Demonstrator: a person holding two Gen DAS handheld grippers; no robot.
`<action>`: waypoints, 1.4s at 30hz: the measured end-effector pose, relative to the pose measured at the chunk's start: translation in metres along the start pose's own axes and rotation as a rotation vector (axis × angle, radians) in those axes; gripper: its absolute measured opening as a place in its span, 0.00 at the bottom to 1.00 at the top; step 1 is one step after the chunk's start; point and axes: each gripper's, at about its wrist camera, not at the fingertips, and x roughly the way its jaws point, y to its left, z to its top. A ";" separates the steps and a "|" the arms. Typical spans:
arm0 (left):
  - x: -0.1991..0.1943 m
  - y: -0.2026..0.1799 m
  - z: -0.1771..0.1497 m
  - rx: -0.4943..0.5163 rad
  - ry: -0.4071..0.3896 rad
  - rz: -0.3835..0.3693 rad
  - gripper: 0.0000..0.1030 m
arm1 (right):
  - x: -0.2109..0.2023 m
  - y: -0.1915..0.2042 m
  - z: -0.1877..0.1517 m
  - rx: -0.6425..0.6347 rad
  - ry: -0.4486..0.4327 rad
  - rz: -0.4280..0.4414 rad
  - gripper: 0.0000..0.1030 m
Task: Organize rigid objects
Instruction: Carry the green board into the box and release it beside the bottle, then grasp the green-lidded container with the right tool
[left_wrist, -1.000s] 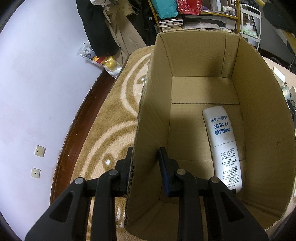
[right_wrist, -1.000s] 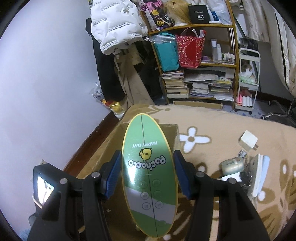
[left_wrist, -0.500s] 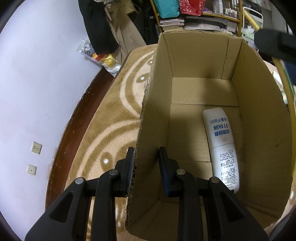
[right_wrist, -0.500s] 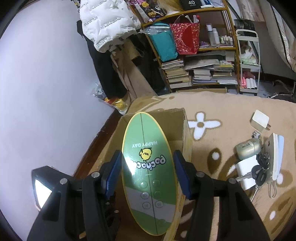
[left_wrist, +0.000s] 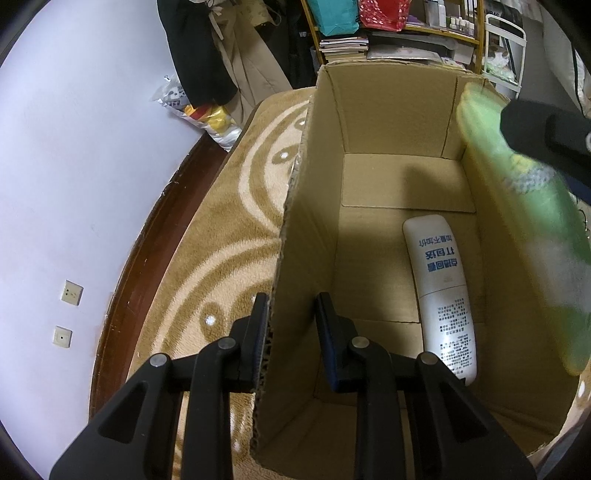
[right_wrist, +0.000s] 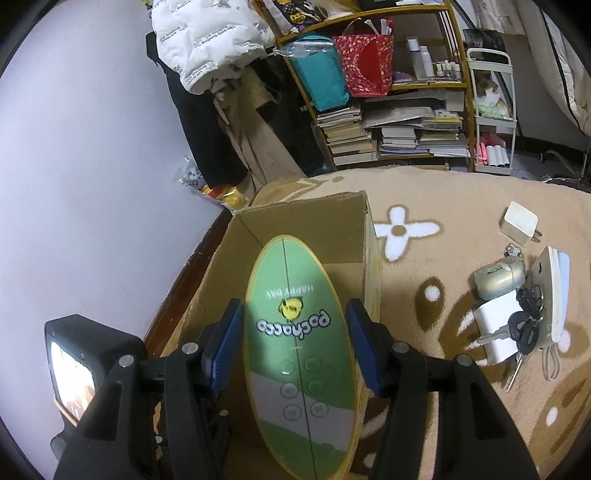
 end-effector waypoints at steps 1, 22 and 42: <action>0.000 0.000 0.000 0.002 -0.001 0.002 0.24 | -0.001 -0.001 0.000 -0.007 -0.004 -0.003 0.62; 0.001 -0.002 0.000 0.009 -0.001 0.014 0.24 | -0.019 -0.057 0.040 -0.100 -0.100 -0.277 1.00; 0.001 -0.005 -0.001 0.026 -0.011 0.025 0.24 | 0.057 -0.129 0.031 -0.135 0.085 -0.469 0.92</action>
